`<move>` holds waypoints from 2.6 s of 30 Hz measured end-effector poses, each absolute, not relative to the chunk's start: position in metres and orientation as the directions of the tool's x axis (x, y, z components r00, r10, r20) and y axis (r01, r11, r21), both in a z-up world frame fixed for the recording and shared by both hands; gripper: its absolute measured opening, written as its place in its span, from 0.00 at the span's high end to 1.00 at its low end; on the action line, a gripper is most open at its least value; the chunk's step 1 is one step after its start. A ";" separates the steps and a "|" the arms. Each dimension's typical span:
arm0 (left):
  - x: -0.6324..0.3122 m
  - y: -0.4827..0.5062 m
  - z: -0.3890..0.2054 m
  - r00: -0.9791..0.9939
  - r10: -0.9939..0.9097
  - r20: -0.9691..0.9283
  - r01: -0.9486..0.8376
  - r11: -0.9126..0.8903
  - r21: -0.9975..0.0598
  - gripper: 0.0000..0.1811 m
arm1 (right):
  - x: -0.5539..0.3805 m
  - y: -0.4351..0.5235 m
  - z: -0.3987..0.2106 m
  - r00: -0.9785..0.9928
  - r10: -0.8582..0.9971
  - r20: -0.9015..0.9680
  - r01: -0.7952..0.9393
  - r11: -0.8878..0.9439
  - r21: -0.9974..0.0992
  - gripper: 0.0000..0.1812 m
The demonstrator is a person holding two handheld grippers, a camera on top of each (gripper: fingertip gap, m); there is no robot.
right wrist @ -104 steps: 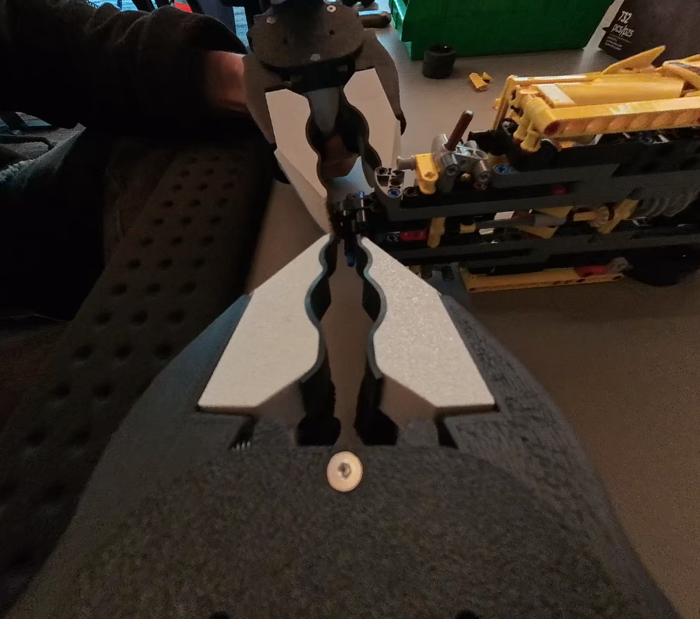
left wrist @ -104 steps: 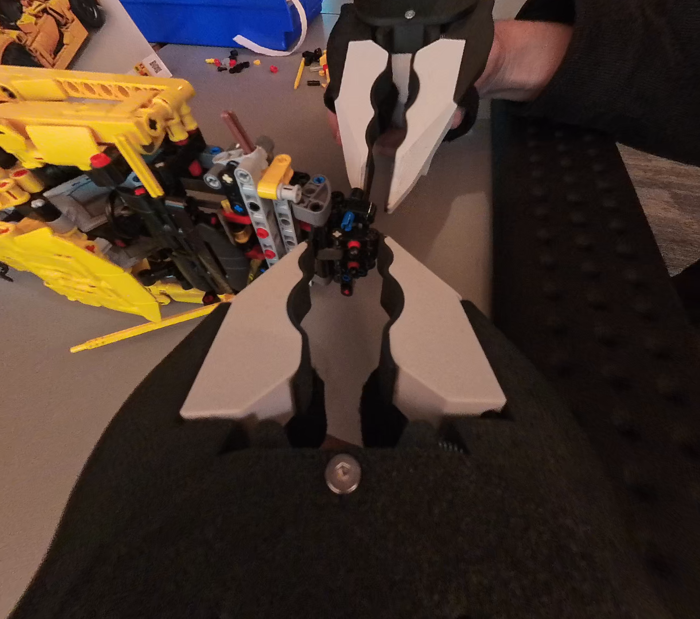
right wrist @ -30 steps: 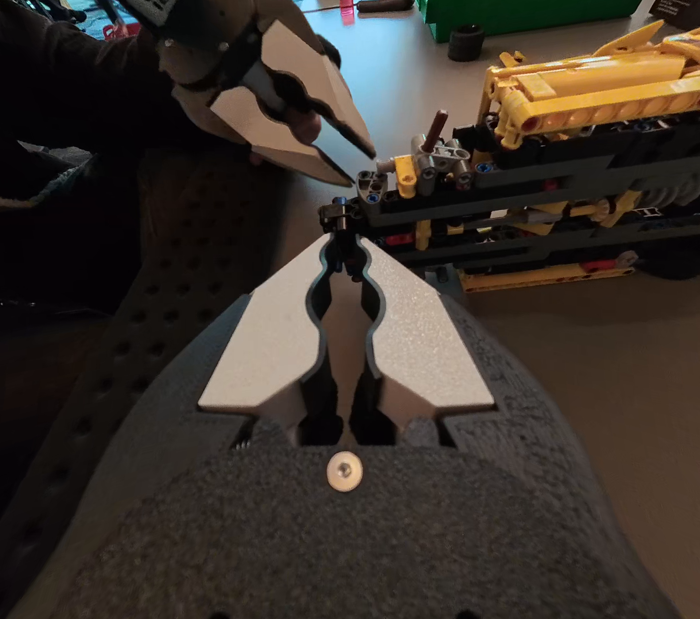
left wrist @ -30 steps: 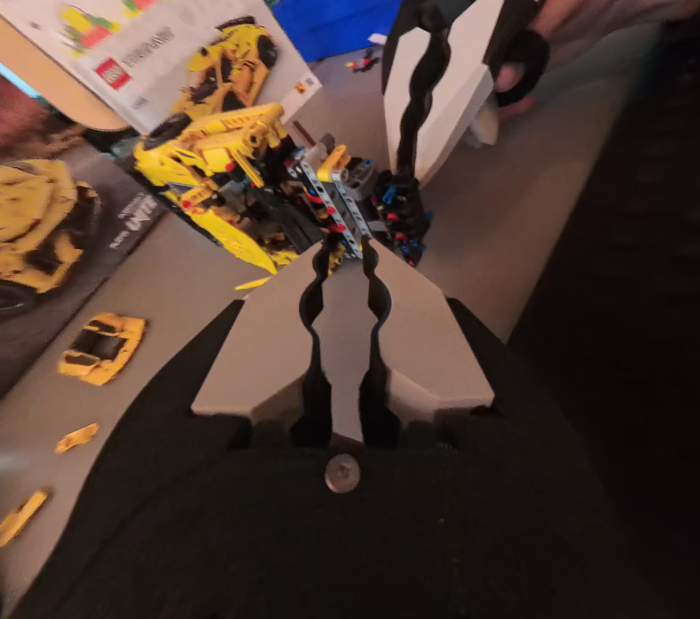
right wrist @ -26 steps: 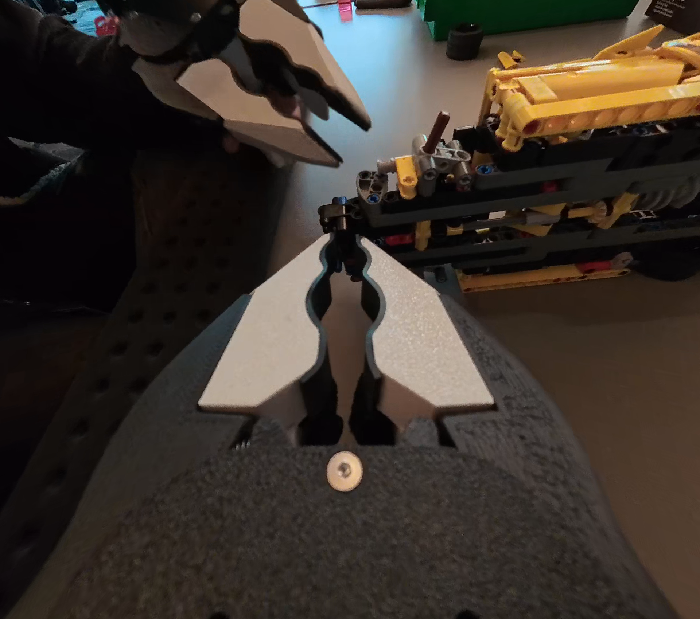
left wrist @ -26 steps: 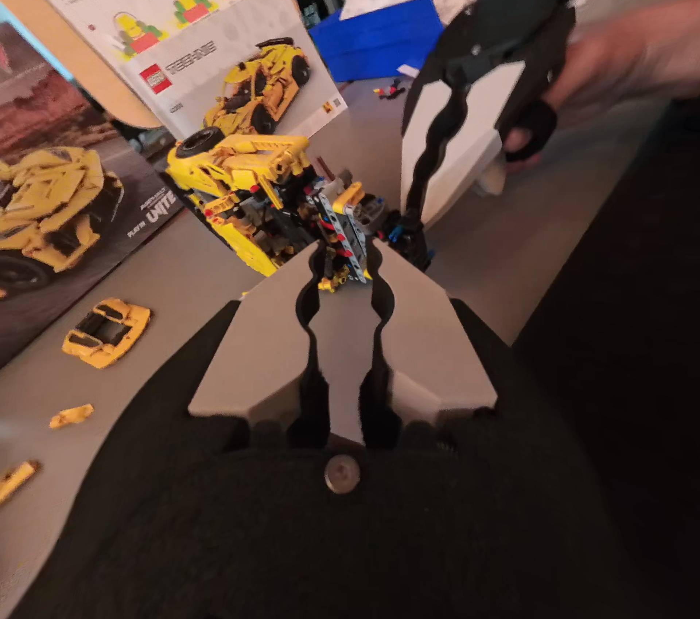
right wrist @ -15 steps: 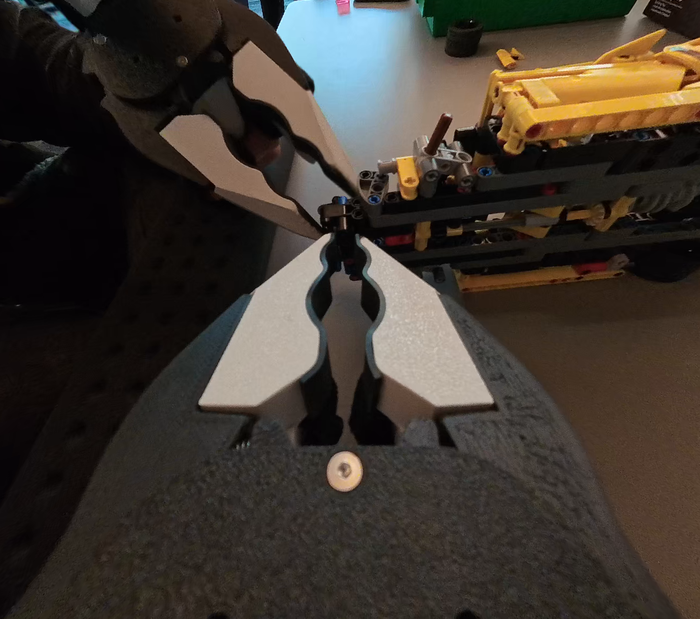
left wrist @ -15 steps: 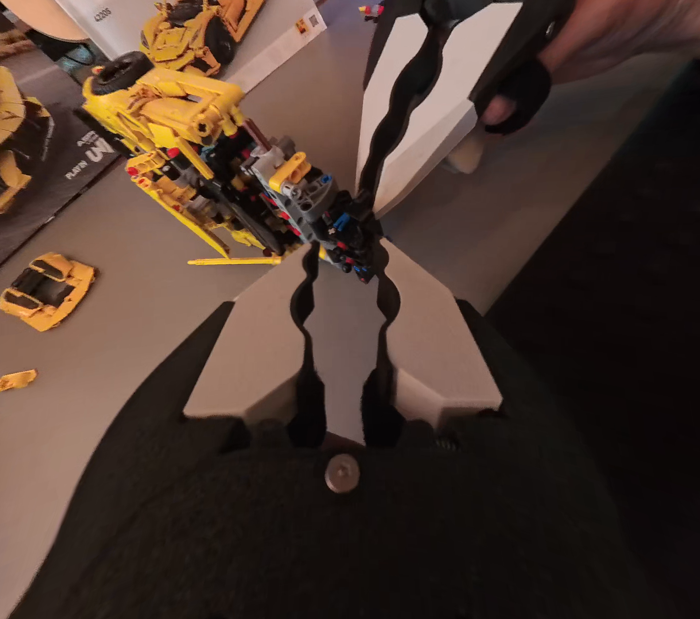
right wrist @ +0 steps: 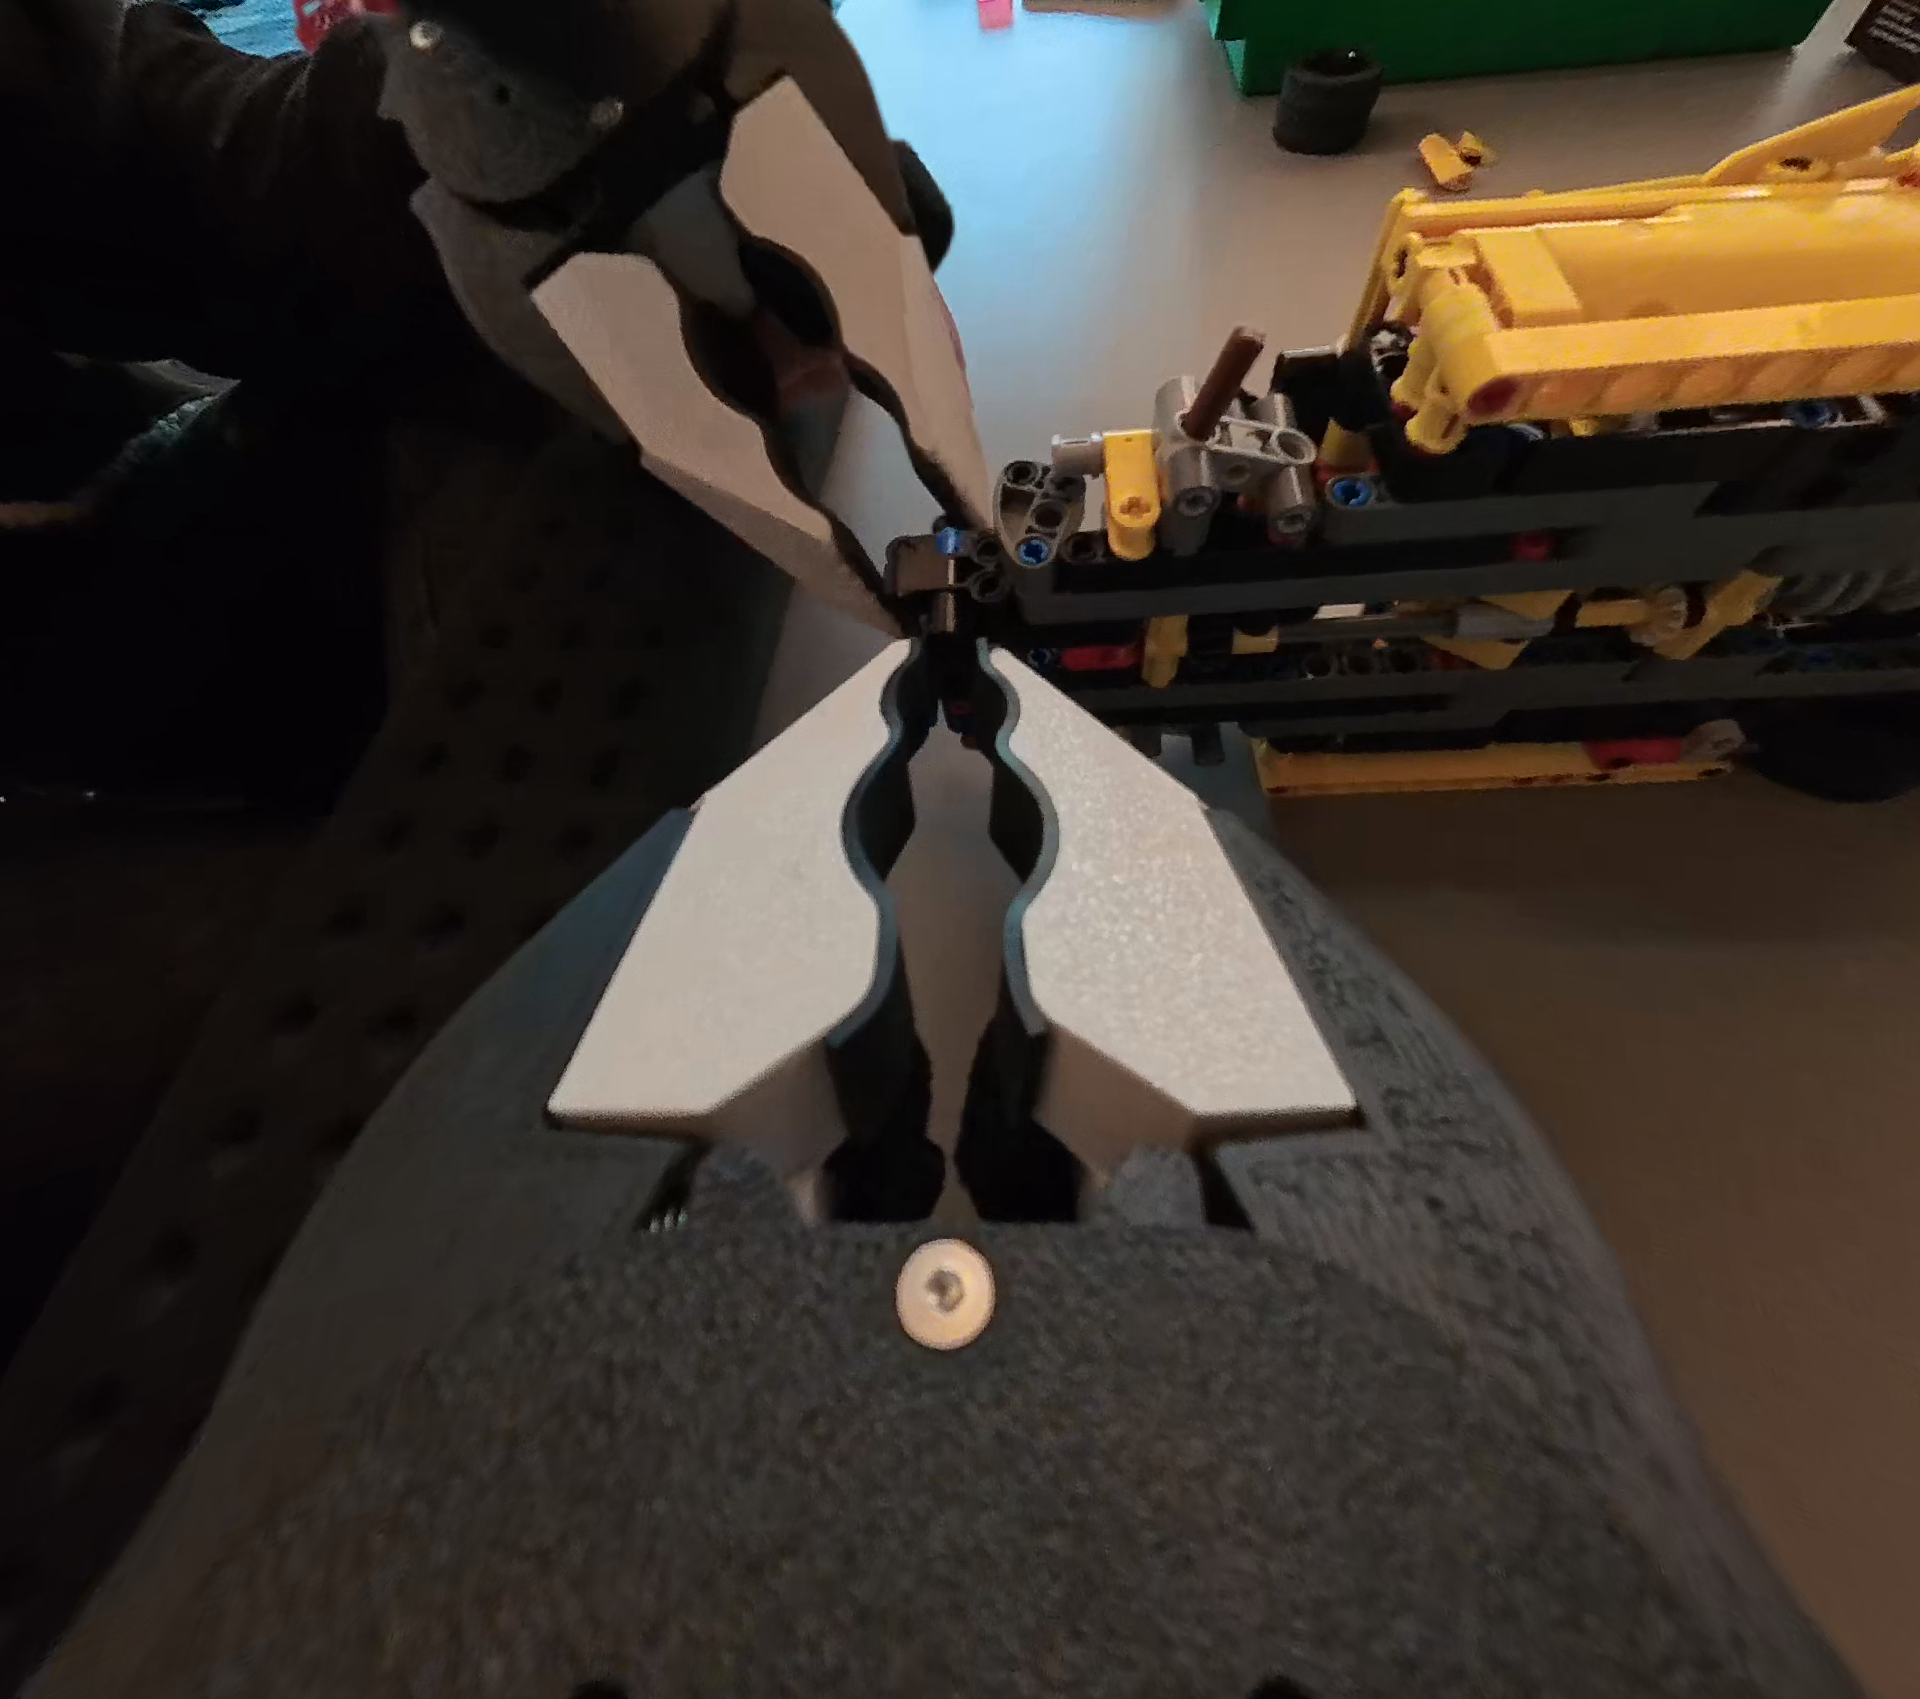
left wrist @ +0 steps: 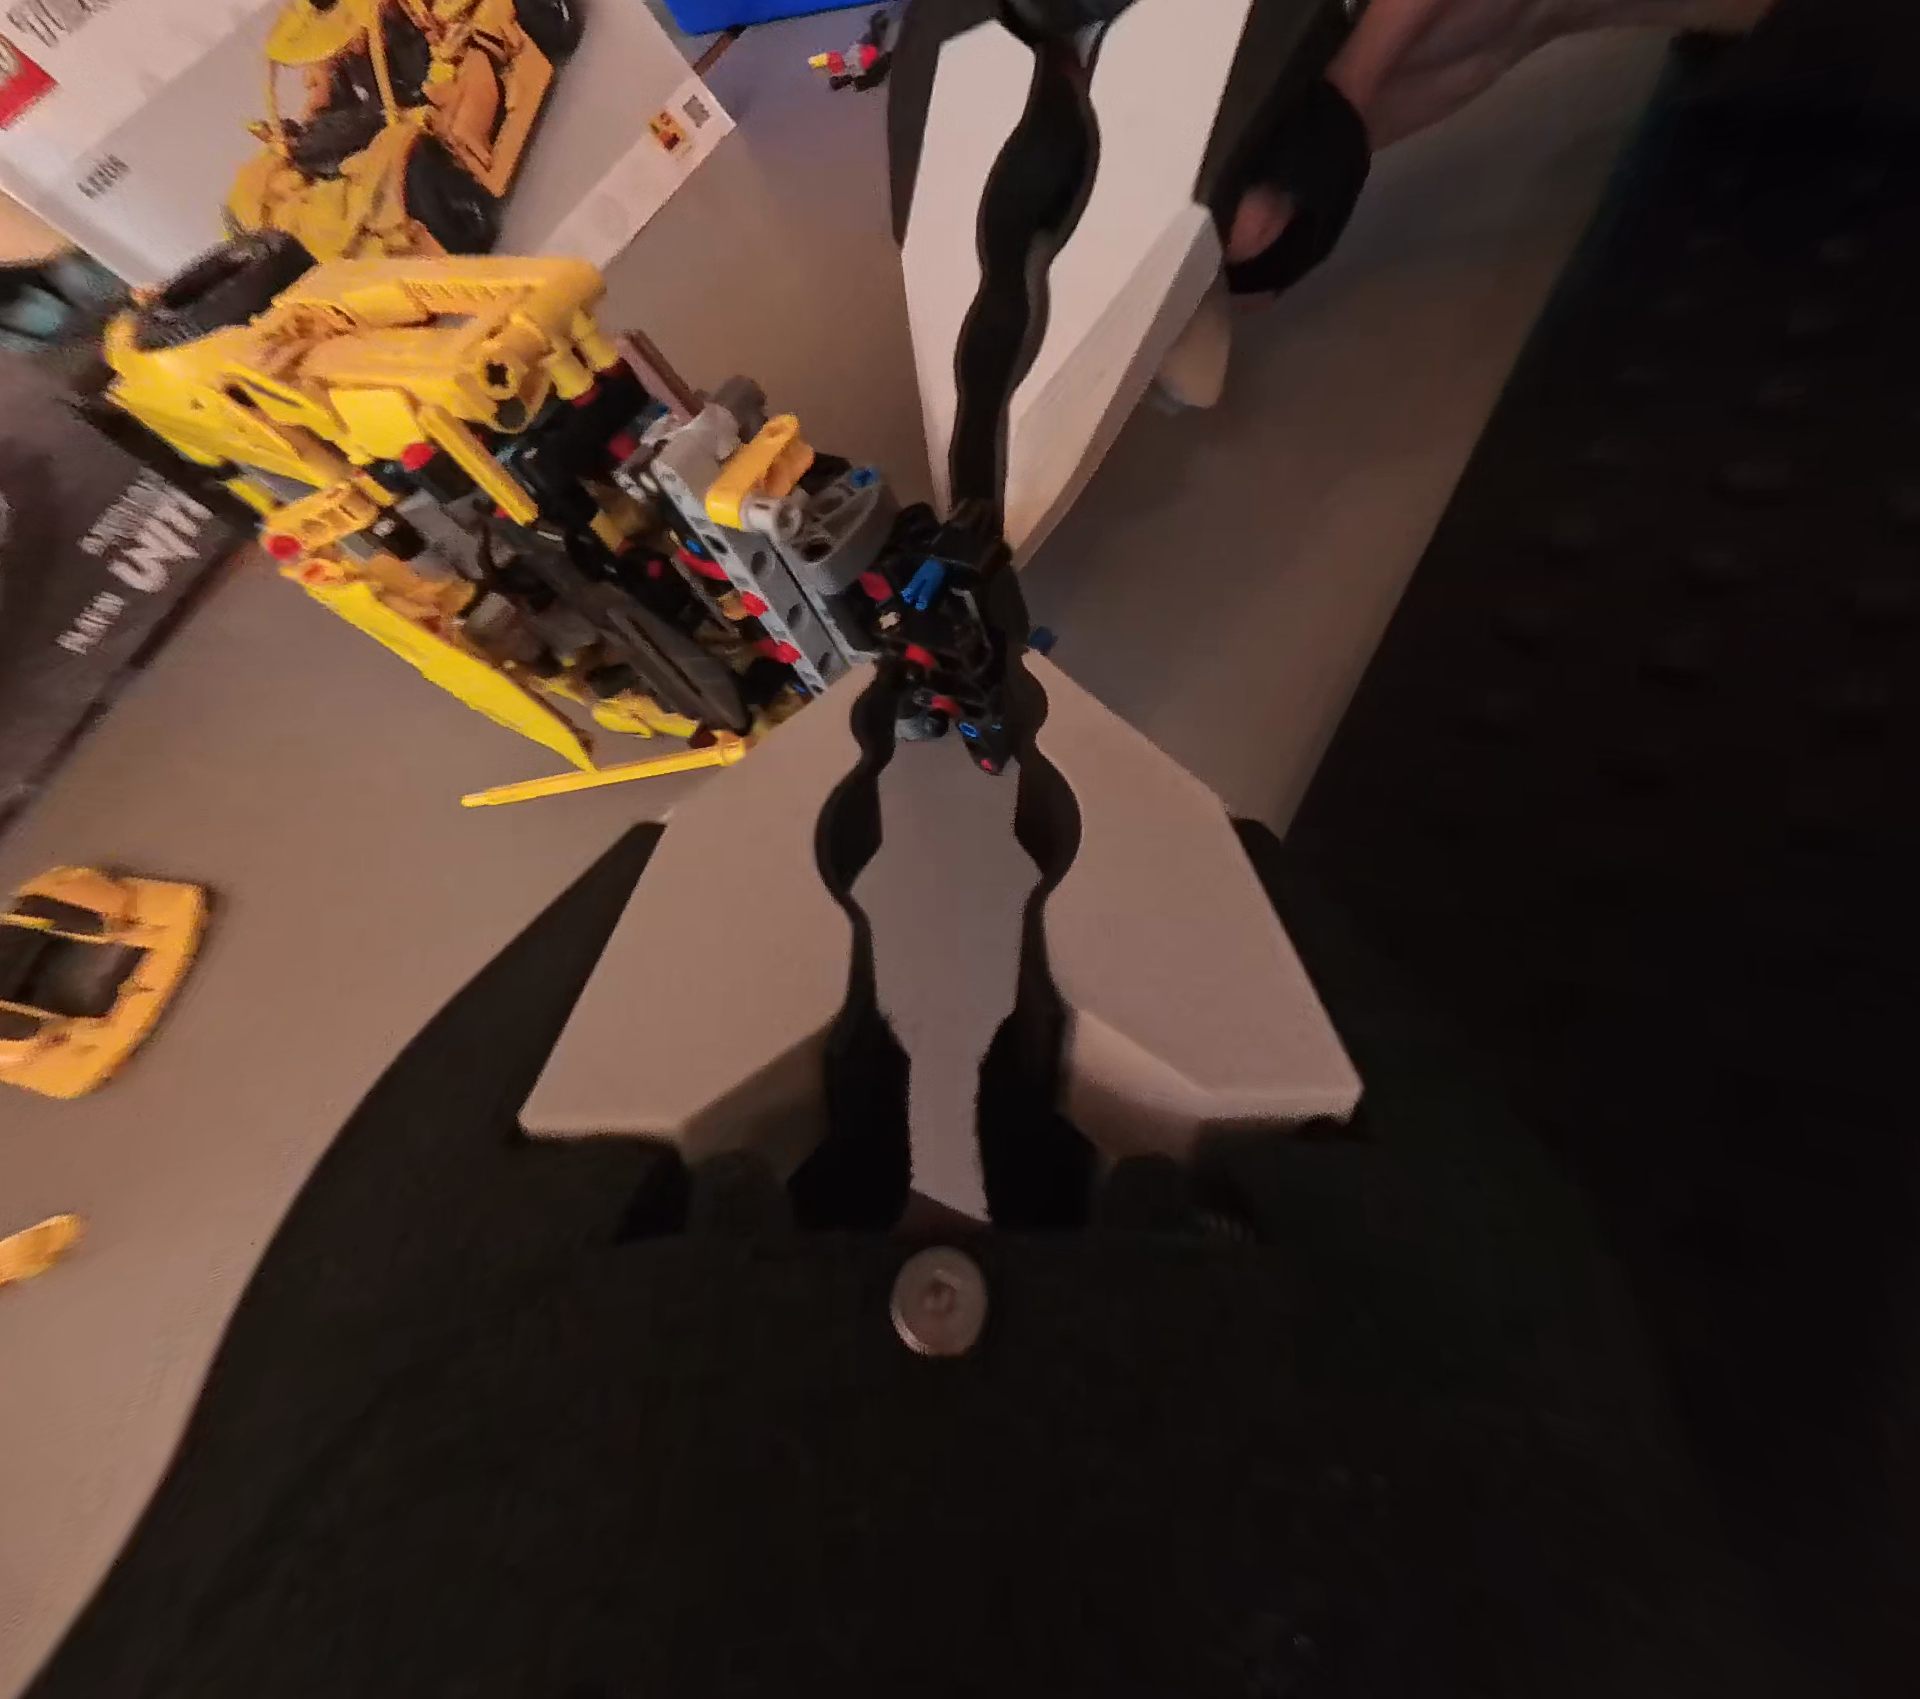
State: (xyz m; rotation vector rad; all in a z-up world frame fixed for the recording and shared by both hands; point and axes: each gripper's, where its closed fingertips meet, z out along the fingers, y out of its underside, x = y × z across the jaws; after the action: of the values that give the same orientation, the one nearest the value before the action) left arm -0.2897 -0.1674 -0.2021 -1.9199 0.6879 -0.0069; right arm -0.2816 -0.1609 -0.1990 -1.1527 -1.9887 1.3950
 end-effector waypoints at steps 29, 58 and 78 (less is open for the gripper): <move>-0.290 -0.167 -0.208 0.831 -0.479 -0.283 -0.455 -0.293 -0.841 0.90 | -0.281 -0.165 -0.227 -0.495 0.839 -0.227 0.529 0.084 -0.844 0.93; -0.275 -0.149 -0.204 0.715 -0.692 -0.101 -0.313 -0.188 -0.931 0.82 | -0.272 -0.154 -0.215 -0.222 0.620 -0.753 0.599 -0.522 -0.607 0.89; -0.278 -0.160 -0.205 0.646 -0.761 -0.069 -0.315 -0.183 -0.931 0.82 | -0.273 -0.157 -0.193 -0.414 0.909 -0.050 0.313 0.090 -0.946 0.96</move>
State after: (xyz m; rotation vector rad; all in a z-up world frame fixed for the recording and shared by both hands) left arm -0.2781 -0.1600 -0.2045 -1.7678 0.8699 -0.5070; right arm -0.2730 -0.1570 -0.1925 -1.2017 -1.7950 1.3298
